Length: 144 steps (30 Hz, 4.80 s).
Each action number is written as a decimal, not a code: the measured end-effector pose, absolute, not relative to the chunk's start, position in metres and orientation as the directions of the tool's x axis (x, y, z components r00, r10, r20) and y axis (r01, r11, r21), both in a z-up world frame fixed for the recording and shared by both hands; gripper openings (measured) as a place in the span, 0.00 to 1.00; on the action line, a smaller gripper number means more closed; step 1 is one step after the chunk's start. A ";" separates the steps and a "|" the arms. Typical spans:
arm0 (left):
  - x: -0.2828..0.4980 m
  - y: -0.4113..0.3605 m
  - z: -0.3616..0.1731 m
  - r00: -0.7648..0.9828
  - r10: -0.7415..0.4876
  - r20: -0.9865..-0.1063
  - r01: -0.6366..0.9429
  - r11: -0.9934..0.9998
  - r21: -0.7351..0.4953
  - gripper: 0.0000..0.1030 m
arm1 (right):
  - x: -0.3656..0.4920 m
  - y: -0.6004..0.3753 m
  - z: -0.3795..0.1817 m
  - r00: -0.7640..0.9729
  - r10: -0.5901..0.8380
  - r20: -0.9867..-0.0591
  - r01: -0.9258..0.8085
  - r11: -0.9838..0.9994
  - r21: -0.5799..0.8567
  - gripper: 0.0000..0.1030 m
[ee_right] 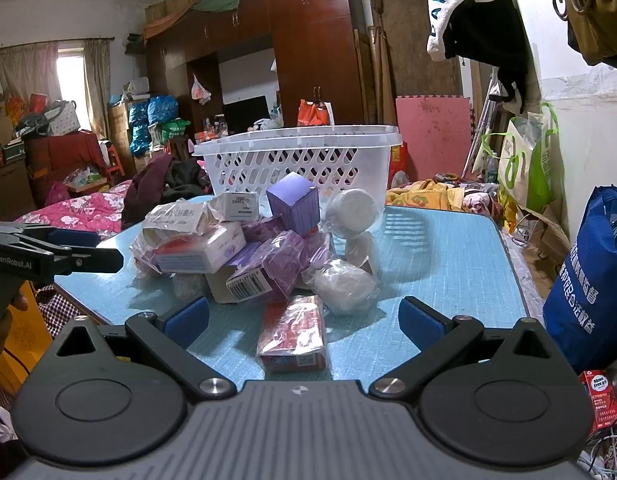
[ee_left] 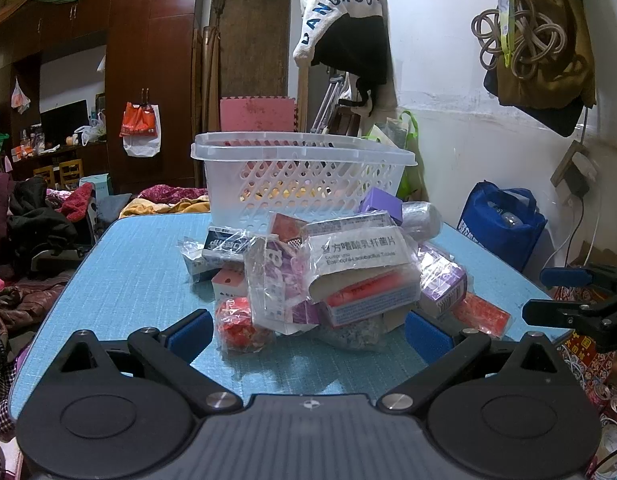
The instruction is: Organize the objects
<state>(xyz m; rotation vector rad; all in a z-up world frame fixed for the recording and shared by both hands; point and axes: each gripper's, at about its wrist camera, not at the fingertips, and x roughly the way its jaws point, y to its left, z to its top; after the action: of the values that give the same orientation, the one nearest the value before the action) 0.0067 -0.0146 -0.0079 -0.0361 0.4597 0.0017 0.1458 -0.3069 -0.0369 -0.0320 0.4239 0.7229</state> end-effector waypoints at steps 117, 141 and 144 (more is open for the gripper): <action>0.123 0.057 0.062 0.955 -0.022 -0.297 -0.024 0.988 -0.150 1.00 | 0.206 -0.263 0.038 0.754 0.604 -0.260 -0.632 0.774 -0.036 1.00; 0.047 0.022 -0.056 0.922 0.019 -0.387 -0.001 0.999 0.046 0.59 | 0.148 -0.272 -0.060 0.668 0.640 -0.381 -0.685 0.728 0.021 0.64; 0.047 0.023 -0.058 0.922 0.015 -0.387 -0.004 1.000 0.031 0.59 | 0.145 -0.269 -0.069 0.672 0.630 -0.390 -0.680 0.733 0.013 0.61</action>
<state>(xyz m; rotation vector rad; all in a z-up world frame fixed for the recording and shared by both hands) 0.0473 0.0231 -0.0576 0.0302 0.3971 0.0098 0.1448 -0.2689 -0.0686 -0.1380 0.3862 0.7403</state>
